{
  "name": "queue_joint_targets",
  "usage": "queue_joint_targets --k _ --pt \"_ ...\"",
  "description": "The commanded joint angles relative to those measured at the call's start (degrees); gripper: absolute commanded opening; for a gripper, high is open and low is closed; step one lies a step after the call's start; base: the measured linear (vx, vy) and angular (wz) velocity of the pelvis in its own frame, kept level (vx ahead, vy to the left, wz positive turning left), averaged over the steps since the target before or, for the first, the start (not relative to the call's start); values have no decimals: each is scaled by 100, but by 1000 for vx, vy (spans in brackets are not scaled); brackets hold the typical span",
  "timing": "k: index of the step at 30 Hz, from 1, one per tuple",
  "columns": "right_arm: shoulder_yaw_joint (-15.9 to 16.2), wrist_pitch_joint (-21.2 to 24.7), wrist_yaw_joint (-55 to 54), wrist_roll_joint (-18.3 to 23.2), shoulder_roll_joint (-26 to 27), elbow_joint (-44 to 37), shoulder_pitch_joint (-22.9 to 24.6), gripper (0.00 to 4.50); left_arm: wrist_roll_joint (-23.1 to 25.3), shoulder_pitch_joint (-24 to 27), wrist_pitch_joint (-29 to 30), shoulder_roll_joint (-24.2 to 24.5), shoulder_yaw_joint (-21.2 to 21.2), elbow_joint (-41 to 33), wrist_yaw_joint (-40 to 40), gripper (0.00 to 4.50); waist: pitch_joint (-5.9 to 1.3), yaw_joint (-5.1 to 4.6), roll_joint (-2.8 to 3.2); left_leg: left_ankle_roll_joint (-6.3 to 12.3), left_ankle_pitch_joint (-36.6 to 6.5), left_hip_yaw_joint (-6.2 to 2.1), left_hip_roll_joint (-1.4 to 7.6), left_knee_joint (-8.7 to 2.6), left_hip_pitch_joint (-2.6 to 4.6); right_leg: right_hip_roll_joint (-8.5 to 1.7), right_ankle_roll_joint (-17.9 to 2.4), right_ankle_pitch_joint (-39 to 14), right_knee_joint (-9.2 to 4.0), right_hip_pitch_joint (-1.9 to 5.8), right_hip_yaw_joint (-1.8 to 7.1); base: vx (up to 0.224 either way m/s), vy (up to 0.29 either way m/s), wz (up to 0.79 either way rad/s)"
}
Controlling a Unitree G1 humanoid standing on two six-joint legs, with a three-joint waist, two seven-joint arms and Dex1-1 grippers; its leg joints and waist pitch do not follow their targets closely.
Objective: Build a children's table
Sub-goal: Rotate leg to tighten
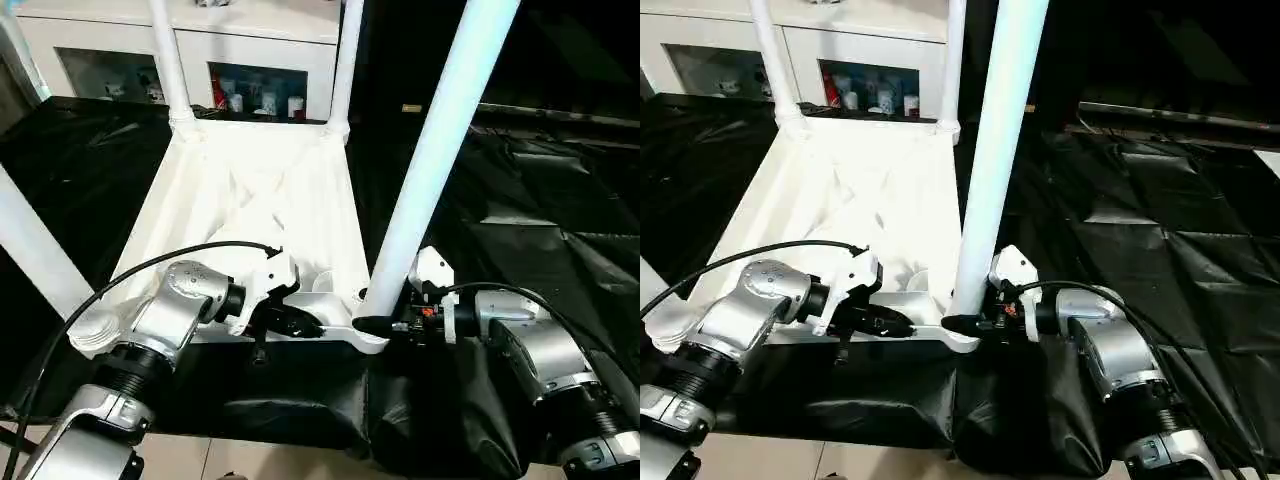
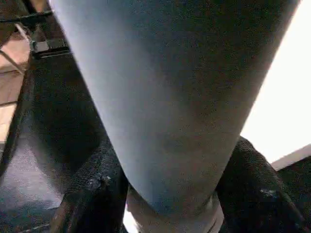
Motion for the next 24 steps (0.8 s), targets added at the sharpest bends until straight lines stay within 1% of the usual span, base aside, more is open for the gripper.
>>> queue_joint_targets --k 1,2,3,4,5,6,8,9,11,12,13,14,15,16,17,19,20,21,22,24 --pt "201 93 -256 -118 211 251 3 204 116 -142 -9 -276 12 242 682 0 -222 -3 -28 184 -1264 -14 145 -385 -6 -319 -1046 -1424 -471 273 255 0 0 0" --pt "154 69 -588 -228 283 434 -65 204 165 -200 8 -355 69 354 954 0 -218 -2 -29 166 -1307 -16 142 -389 -2 -321 -1001 -1553 -486 268 254 0 0 0" --pt "114 48 -875 -323 345 593 -124 203 207 -250 23 -423 118 450 1188 0 -209 -13 -26 109 -1372 -20 137 -395 3 -317 -931 -1775 -508 248 251 0 0 0" --pt "61 23 -1298 -466 431 820 -210 200 260 -316 49 -521 189 575 1512 0 -209 -23 -23 63 -1396 -28 134 -400 8 -320 -898 -1884 -513 243 248 0 0 0" --pt "-38 60 -1825 -560 589 1073 -307 200 300 -404 133 -683 282 704 1938 0 -215 -40 -32 10 -1453 -45 122 -408 -10 -323 -791 -2136 -531 264 235 0 0 0" --pt "-38 60 -1825 -560 589 1073 -307 199 300 -404 133 -683 282 704 1938 0 -214 -48 -26 -10 -1468 -41 120 -405 -3 -328 -752 -2201 -542 251 241 0 0 0" --pt "-249 189 -2613 -576 905 1364 -425 198 357 -513 244 -951 365 846 2507 0 -209 -94 -37 -14 -1585 -53 113 -406 11 -324 -645 -2468 -581 224 232 0 0 0" --pt "-382 270 -3040 -546 1098 1498 -483 197 392 -563 282 -1099 380 907 2772 0 -216 -114 -16 -10 -1541 -54 114 -408 -1 -321 -650 -2401 -583 219 239 0 0 0" --pt "-581 332 -3654 -484 1388 1691 -564 197 456 -624 311 -1300 354 979 3082 0 -226 -136 -19 -52 -1482 -67 112 -419 -15 -307 -644 -2285 -566 230 234 0 0 0" --pt "-686 365 -3967 -443 1543 1789 -607 197 505 -653 308 -1401 318 1008 3232 0 -232 -129 -18 -46 -1472 -66 111 -417 -12 -306 -647 -2223 -562 234 229 0 0 0" --pt "-686 365 -3967 -443 1543 1789 -607 197 505 -653 308 -1401 318 1008 3232 0 -239 -131 -9 -14 -1433 -60 116 -412 -12 -297 -708 -1941 -543 230 237 0 0 0" --pt "-782 352 -4214 -402 1731 1912 -659 197 565 -681 272 -1533 247 1040 3357 0 -246 -128 -3 -1 -1403 -61 118 -412 -17 -293 -728 -1832 -529 243 236 0 0 0" --pt "-828 332 -4321 -375 1837 1984 -692 197 604 -690 247 -1603 198 1053 3415 0 -256 -128 25 2 -1316 -58 118 -407 -16 -286 -805 -1543 -498 244 241 0 0 0" --pt "-888 195 -4490 -312 2146 2169 -787 197 733 -699 152 -1805 0 1083 3505 0 -253 -147 16 10 -1304 -49 116 -410 -32 -282 -833 -1456 -497 245 246 0 0 0" --pt "-862 135 -4457 -310 2205 2180 -797 197 762 -687 130 -1835 -61 1075 3481 0 -252 -136 52 -17 -1369 -50 119 -410 -7 -286 -866 -1426 -502 238 241 0 0 0" --pt "-789 74 -4338 -333 2224 2145 -788 197 766 -674 119 -1854 -94 1063 3443 0 -249 -136 43 3 -1448 -49 117 -415 -12 -280 -880 -1378 -506 255 240 0 0 0" --pt "-732 14 -4205 -341 2221 2096 -770 232 758 -663 117 -1856 -111 1050 3396 0 -245 -138 39 20 -1490 -48 116 -421 -13 -277 -869 -1383 -512 257 239 0 0 0" --pt "-732 14 -4205 -341 2221 2096 -770 252 758 -663 117 -1856 -111 1050 3396 0 -249 -137 43 29 -1517 -47 119 -421 -2 -279 -871 -1391 -515 252 240 0 0 0" --pt "-749 -8 -4095 -280 2224 2062 -766 266 754 -667 107 -1845 -98 1068 3401 0 -241 -139 44 34 -1562 -46 118 -426 -1 -277 -870 -1431 -521 247 240 0 0 0" --pt "-690 -34 -3742 -250 2124 1925 -730 276 730 -689 34 -1737 -76 1109 3273 0 -235 -129 35 68 -1727 -48 113 -428 0 -291 -811 -1706 -560 244 240 0 0 0"
